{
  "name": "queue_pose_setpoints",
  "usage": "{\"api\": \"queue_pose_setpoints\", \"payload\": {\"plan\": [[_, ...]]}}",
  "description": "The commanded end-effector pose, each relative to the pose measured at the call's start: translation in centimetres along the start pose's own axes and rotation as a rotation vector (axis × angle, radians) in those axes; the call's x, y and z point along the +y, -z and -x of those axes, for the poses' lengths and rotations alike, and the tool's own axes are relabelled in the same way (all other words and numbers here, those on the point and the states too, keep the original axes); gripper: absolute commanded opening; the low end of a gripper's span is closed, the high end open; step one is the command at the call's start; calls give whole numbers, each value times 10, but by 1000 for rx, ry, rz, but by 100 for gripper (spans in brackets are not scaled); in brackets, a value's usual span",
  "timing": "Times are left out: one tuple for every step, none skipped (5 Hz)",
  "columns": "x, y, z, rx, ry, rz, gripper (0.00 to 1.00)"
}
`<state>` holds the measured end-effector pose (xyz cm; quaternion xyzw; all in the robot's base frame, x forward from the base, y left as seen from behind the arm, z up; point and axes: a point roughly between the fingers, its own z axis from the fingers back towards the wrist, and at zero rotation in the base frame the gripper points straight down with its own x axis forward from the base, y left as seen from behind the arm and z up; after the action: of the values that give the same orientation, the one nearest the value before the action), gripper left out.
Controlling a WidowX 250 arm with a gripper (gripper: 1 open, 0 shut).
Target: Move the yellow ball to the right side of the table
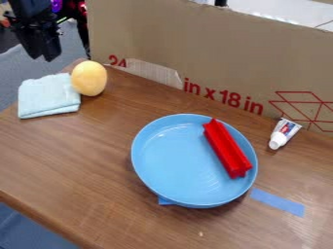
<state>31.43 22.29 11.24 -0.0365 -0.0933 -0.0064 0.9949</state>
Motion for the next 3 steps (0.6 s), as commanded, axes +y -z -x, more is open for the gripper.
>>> {"api": "queue_pose_setpoints", "payload": {"plan": [[2, -4, 16, -24, 12, -27, 100], [24, -7, 5, -42, 27, -40, 100], [16, -3, -2, -51, 34, -21, 100]]}}
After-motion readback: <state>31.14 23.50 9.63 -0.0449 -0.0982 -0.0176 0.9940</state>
